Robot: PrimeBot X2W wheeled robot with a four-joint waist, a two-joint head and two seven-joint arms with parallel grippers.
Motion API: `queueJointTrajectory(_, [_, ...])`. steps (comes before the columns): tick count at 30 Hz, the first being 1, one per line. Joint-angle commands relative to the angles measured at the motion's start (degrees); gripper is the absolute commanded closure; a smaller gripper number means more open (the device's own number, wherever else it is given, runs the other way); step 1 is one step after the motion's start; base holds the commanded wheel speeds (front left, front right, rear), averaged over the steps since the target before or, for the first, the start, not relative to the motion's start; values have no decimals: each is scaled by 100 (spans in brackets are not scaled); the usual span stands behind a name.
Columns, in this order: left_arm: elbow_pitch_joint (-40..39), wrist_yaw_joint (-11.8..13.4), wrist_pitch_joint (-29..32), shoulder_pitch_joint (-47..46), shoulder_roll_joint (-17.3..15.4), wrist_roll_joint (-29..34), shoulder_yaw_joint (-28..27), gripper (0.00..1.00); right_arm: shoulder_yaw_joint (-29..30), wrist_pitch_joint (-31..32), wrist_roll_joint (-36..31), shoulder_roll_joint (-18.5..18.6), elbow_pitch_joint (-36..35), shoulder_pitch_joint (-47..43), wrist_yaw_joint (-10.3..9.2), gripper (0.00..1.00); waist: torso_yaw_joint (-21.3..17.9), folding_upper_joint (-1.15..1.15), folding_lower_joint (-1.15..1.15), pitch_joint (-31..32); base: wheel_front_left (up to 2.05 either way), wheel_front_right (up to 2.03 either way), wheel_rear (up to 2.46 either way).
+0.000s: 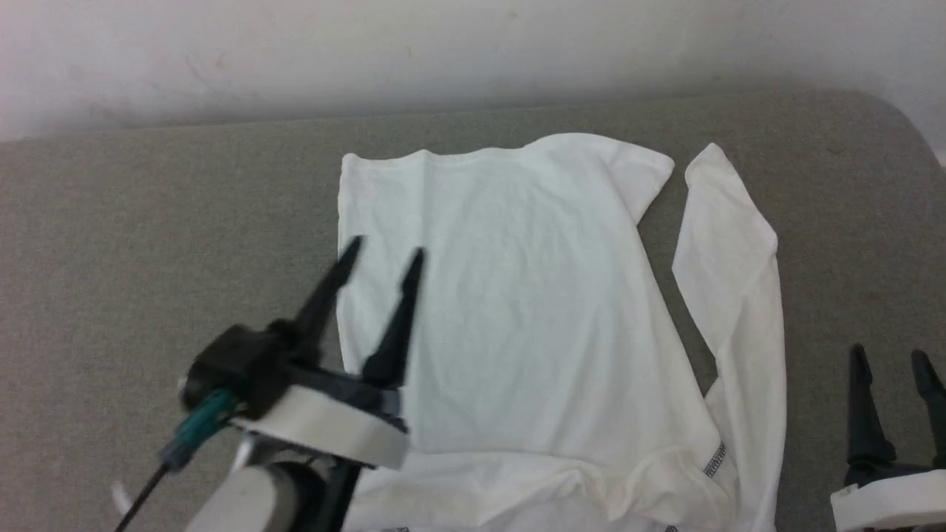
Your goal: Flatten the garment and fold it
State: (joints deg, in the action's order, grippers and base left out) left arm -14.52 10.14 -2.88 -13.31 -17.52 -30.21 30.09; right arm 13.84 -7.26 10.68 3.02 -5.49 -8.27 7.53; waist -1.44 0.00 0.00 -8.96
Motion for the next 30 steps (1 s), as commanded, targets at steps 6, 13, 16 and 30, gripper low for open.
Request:
queueJointTrajectory(6, [-155,1008,-1126,1499,-435,351,-1400,0,-29,-8,56,-14,7,-49,-4,0,42,0,0,111,0,0,0])
queueJointTrajectory(13, [-169,1188,-1208,2499,-243,936,-1859,0,-40,-70,93,-14,91,-131,-4,0,119,0,0,162,0,0,0])
queueJointTrajectory(16, [-157,1006,-1209,2664,-69,1065,-1932,0,-40,-59,92,-14,101,-155,-4,0,148,0,0,186,0,0,0])
queueJointTrajectory(30, [-235,297,-1211,2260,417,1433,-2225,0,-302,1033,-289,232,-647,1544,-4,0,-30,0,0,-415,0,0,0])
